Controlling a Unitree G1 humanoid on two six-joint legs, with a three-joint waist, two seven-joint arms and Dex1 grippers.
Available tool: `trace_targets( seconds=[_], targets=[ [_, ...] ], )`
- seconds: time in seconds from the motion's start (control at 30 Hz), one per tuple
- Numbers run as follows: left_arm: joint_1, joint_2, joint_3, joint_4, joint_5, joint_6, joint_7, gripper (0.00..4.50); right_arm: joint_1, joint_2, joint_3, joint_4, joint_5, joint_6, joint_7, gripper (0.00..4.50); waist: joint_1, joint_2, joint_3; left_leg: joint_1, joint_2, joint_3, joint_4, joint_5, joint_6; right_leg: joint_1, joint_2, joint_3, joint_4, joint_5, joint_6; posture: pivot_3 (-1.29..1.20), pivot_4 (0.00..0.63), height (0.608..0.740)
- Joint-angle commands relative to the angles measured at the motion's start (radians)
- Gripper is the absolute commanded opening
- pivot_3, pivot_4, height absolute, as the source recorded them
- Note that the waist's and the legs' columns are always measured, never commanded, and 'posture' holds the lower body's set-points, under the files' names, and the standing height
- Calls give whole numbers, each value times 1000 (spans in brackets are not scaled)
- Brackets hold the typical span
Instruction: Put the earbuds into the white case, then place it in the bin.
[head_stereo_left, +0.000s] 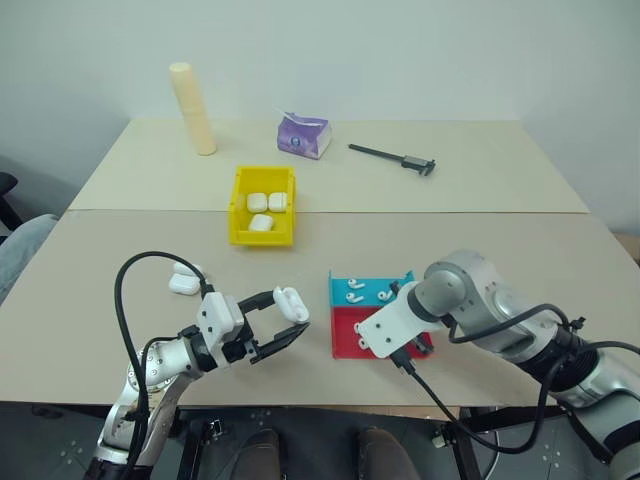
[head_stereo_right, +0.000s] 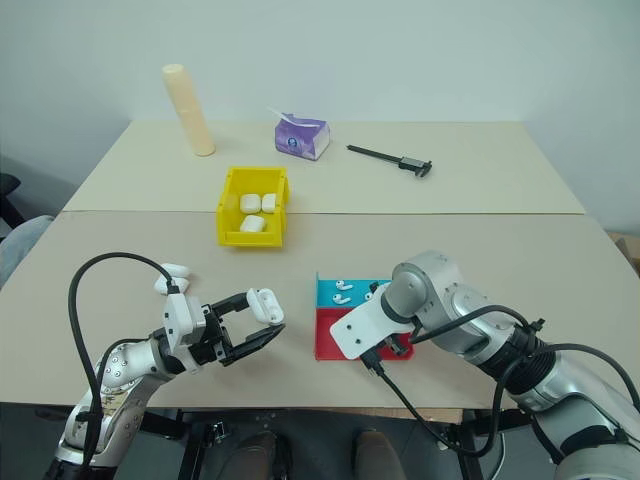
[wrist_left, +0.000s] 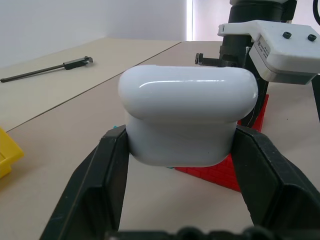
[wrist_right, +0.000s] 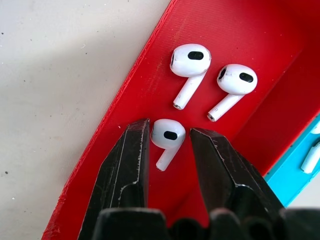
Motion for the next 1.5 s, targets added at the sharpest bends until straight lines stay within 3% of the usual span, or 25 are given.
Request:
trace_targets(
  seconds=[0.03, 0.17, 0.27, 0.57, 0.63, 0.87, 1.0, 1.17, 1.37, 1.5],
  targets=[
    [-4, 6, 3, -23, -7, -18, -3, 2774, 19, 9, -9, 24, -33, 5, -10, 1670, 0, -1, 0, 0, 0, 0, 0, 0, 0, 0, 0, 0, 0, 0, 0, 0, 150, 740],
    [-6, 3, 2, -17, 4, -21, 5, 2774, 23, 9, -8, 28, -41, -8, -1, 1670, 0, -2, -1, 0, 0, 0, 0, 0, 0, 0, 0, 0, 0, 0, 0, 0, 150, 740],
    [-5, 4, 2, -22, -1, -16, 3, 2774, 30, 10, -13, 21, -39, -3, 6, 1131, 0, -3, -2, 0, 0, 0, 0, 0, 0, 0, 0, 0, 0, 0, 0, 0, 150, 740],
    [-9, 6, 2, -22, -2, -14, 0, 2774, 41, 16, -24, 21, -51, -10, 12, 1131, 0, -3, -2, 1, 0, 0, 0, 0, 0, 0, 0, 0, 0, 0, 0, 0, 150, 740],
    [-11, 5, 2, -22, -4, -14, -1, 2774, 45, 13, -26, 16, -49, -14, 18, 806, 0, -3, -2, 1, 0, 0, 0, 0, 0, 0, 0, 0, 0, 0, 0, 0, 150, 740],
    [-33, 1, -2, -24, -19, -13, -11, 2774, 63, 25, -98, -62, 18, 64, 33, 806, 1, -3, -2, 0, 0, -1, -1, 0, 0, 0, 0, 0, -1, 0, 0, 0, 150, 740],
    [-90, -1, 1, -52, -69, 30, -14, 2774, 72, -2, -223, -161, 140, 171, 58, 806, 1, -3, -1, -2, 0, -2, -1, 0, 0, -2, 0, 0, 0, 0, 0, 0, 150, 740],
    [-209, -5, -12, -95, -175, 121, -28, 2774, 45, -2, -556, -236, 496, 352, 66, 806, 4, -3, -1, -2, 0, -4, -1, 0, 0, -1, 0, 0, -1, 0, 0, 0, 150, 740],
    [-309, 8, -37, -115, -259, 205, -89, 2774, -22, 99, -867, -204, 848, 453, -73, 806, -3, -4, -1, -1, 0, -4, -2, 0, 0, 0, 1, 1, -1, 0, 0, 0, 150, 740],
    [-361, 11, -54, -110, -290, 244, -122, 2774, -48, 217, -992, -164, 1032, 388, -180, 806, 0, -4, -1, -1, 0, -4, -2, 0, 0, 0, 1, 1, -1, 0, 0, 0, 150, 740]
  ],
)
